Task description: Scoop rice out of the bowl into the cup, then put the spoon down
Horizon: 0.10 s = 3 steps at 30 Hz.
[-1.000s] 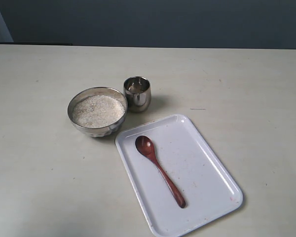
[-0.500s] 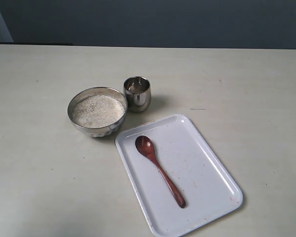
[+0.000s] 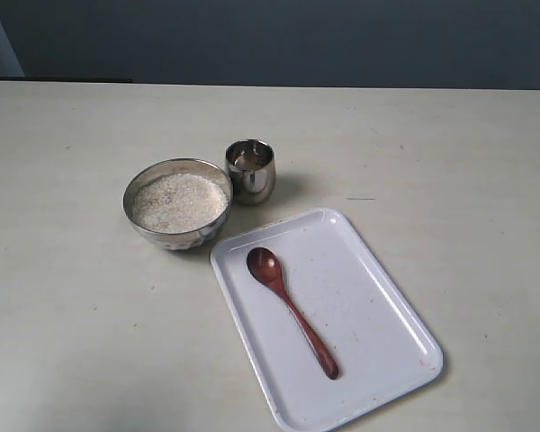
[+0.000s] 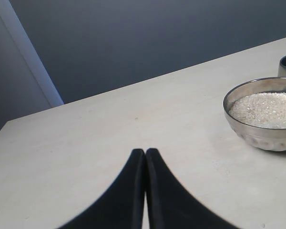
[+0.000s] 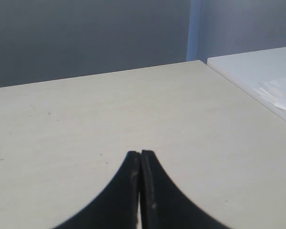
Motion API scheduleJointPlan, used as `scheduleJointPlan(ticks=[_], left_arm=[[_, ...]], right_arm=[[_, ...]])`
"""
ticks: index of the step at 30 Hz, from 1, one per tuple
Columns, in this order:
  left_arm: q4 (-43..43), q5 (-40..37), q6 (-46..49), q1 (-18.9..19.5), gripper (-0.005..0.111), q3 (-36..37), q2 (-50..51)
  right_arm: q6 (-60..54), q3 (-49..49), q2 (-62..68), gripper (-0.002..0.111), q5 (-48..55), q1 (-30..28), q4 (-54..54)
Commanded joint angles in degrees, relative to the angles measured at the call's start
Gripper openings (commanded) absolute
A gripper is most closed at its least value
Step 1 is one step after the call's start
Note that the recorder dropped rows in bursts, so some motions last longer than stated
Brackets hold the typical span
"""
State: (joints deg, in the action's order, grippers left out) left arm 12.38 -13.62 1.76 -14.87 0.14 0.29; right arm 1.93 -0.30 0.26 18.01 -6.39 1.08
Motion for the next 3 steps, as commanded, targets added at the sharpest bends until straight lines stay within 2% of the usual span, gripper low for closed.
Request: scheduleJointPlan(ticks=[1, 3], left_arm=[[0.1, 0.2, -0.3, -0.6, 0.001, -0.1, -0.3], [0.1, 0.2, -0.3, -0.6, 0.001, -0.1, -0.3]], right_arm=[[-0.4, 0.3, -0.3, 0.000, -0.5, 0.2, -0.1], [-0.4, 0.3, -0.3, 0.000, -0.5, 0.2, -0.1]])
